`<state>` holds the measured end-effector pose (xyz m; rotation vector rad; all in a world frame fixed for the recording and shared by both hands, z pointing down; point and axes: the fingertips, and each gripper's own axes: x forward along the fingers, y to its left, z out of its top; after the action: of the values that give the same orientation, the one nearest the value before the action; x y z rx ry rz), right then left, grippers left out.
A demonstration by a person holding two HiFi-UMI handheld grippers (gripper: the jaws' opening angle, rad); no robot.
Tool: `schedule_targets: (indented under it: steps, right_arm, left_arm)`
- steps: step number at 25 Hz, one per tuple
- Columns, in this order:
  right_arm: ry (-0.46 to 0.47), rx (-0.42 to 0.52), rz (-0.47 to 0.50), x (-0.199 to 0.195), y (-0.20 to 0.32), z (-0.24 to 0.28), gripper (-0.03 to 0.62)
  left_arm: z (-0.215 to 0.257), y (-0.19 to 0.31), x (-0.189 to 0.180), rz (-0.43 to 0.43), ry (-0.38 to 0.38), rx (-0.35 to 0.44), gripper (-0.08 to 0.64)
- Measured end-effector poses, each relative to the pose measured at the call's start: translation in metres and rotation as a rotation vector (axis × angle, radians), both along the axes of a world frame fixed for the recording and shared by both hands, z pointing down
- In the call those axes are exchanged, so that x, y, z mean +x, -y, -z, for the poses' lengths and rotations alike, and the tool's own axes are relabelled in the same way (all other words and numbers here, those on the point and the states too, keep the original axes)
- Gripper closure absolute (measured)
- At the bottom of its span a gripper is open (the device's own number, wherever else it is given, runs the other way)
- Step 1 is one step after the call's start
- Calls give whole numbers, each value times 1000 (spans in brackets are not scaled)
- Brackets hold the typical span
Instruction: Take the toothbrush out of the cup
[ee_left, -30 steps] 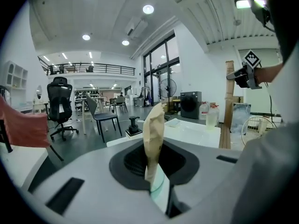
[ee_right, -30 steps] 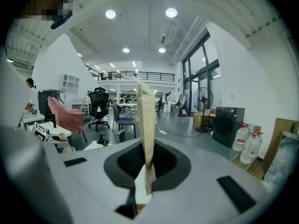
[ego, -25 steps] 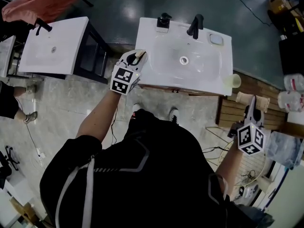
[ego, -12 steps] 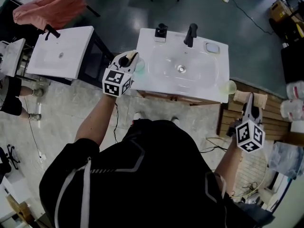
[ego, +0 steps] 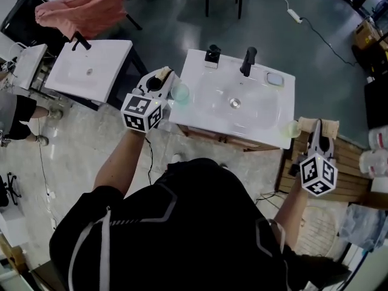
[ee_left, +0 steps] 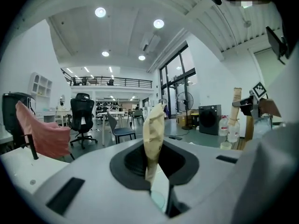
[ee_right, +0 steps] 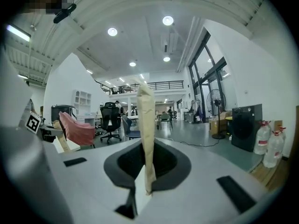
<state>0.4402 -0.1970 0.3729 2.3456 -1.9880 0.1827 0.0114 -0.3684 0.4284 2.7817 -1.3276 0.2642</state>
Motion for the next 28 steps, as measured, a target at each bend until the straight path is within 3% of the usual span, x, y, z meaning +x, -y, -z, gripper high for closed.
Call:
schedule_targets:
  steps: [9, 15, 28]
  right_arm:
    - [-7, 13, 59, -5, 24, 12, 572]
    - [-20, -15, 114, -17, 42, 9, 572]
    - [-32, -26, 155, -28, 53, 12, 574]
  left_arm:
    - [54, -21, -14, 89, -98, -5, 532]
    - [60, -25, -19, 154, -44, -1, 538]
    - [63, -33, -32, 191, -35, -12, 540]
